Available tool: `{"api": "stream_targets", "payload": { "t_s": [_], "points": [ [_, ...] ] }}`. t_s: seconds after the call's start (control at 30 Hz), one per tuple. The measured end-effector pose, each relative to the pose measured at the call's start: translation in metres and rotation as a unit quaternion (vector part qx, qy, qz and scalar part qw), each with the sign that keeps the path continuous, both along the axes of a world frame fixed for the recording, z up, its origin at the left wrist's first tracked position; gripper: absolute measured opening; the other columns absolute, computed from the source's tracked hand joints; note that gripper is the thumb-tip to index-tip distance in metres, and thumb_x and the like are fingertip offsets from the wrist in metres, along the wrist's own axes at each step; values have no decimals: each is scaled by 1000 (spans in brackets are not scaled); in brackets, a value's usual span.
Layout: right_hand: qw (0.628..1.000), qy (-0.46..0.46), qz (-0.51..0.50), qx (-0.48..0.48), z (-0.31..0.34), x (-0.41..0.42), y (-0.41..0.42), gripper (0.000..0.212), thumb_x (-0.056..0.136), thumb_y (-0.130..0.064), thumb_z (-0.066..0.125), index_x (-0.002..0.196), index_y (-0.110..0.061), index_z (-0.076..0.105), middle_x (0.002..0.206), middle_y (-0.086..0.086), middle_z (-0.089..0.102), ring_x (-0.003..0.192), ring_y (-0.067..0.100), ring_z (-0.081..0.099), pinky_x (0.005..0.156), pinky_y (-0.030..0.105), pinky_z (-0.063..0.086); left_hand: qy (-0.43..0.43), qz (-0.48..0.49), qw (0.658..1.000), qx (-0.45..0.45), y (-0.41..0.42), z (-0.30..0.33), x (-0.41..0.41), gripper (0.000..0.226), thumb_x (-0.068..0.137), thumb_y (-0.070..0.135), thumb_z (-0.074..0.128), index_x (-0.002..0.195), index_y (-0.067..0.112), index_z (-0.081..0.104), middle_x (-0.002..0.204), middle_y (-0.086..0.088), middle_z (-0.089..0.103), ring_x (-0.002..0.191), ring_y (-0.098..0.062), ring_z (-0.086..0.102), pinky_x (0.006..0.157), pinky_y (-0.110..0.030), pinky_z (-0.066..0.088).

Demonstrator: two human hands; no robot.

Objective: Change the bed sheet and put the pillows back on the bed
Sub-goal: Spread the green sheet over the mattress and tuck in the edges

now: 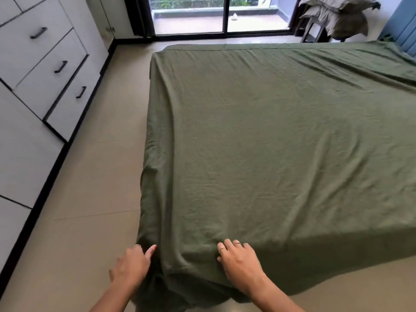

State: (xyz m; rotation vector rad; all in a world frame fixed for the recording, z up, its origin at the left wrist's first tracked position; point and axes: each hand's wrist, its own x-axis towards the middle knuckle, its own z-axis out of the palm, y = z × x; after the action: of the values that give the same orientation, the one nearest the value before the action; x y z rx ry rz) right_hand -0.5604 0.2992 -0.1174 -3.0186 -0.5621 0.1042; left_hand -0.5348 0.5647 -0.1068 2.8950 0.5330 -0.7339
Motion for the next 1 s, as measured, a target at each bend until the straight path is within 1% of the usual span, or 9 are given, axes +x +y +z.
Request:
{"api": "stream_targets", "payload": {
  "t_s": [0.13, 0.23, 0.3, 0.37, 0.43, 0.63, 0.8, 0.9, 1.0],
  "points": [
    [998, -65, 24, 9, 3, 9, 57, 37, 63, -53, 76, 83, -23, 66, 80, -4, 61, 69, 16, 61, 56, 29, 47, 25, 124, 988, -90, 16, -28, 5, 48, 96, 52, 41, 119, 12, 56, 120, -13, 60, 111, -31, 57, 86, -36, 47],
    [999, -40, -11, -1, 2, 13, 96, 39, 73, -59, 54, 82, -24, 69, 81, -5, 63, 72, 15, 63, 60, 30, 51, 31, 94, 989, -110, 26, -35, 9, 30, 98, 37, 47, 120, 18, 55, 119, -10, 62, 110, -30, 59, 83, -33, 47],
    [999, -19, -34, 3, -1, 14, 116, 44, 78, -54, 39, 79, -22, 69, 78, -3, 62, 69, 17, 63, 59, 31, 50, 27, 46, 993, -105, 37, -30, 7, 16, 98, 33, 45, 106, 26, 57, 111, -5, 66, 106, -27, 62, 75, -29, 44],
    [998, -16, -61, -13, -1, 19, 130, 43, 81, -51, 38, 77, -22, 68, 76, -3, 59, 67, 18, 61, 57, 32, 48, 45, 14, 995, -82, 58, -16, 6, 12, 98, 31, 42, 90, 26, 50, 101, -2, 66, 104, -25, 63, 70, -28, 40],
    [995, -3, -96, -30, 2, 27, 135, 41, 82, -50, 39, 77, -21, 67, 75, -2, 59, 66, 19, 61, 55, 33, 46, 58, 13, 996, -68, 80, -9, 1, 15, 98, 34, 41, 87, 25, 47, 109, -1, 65, 108, -24, 61, 73, -28, 40],
    [980, 1, -194, -34, 13, 37, 130, 42, 82, -47, 38, 71, -18, 66, 71, -1, 58, 63, 21, 62, 48, 35, 45, 69, 61, 990, -105, 105, -3, -15, 15, 96, 41, 40, 94, 32, 52, 120, 2, 61, 111, -19, 59, 82, -27, 42],
    [967, -21, -250, -50, 18, 28, 89, 43, 82, -45, 38, 72, -16, 67, 70, 0, 58, 62, 23, 62, 48, 35, 45, 59, 46, 991, -112, 116, -10, -26, 25, 95, 47, 43, 111, 31, 54, 125, 1, 59, 116, -16, 58, 89, -23, 43],
    [923, 49, -380, -41, 27, 11, 62, 40, 93, -44, 40, 94, -14, 66, 90, 3, 62, 82, 25, 64, 65, 38, 48, 74, 33, 990, -119, 122, -17, -33, 26, 96, 46, 46, 110, 29, 58, 127, -2, 60, 118, -18, 57, 93, -21, 42],
    [794, 167, -583, 39, 17, -7, 39, 55, 97, -52, 34, 122, -7, 54, 123, 10, 57, 112, 31, 56, 88, 38, 44, 105, 41, 984, -139, 130, -22, -24, 24, 94, 41, 52, 102, 20, 63, 115, -11, 67, 107, -26, 63, 88, -28, 48]
  ]
}}
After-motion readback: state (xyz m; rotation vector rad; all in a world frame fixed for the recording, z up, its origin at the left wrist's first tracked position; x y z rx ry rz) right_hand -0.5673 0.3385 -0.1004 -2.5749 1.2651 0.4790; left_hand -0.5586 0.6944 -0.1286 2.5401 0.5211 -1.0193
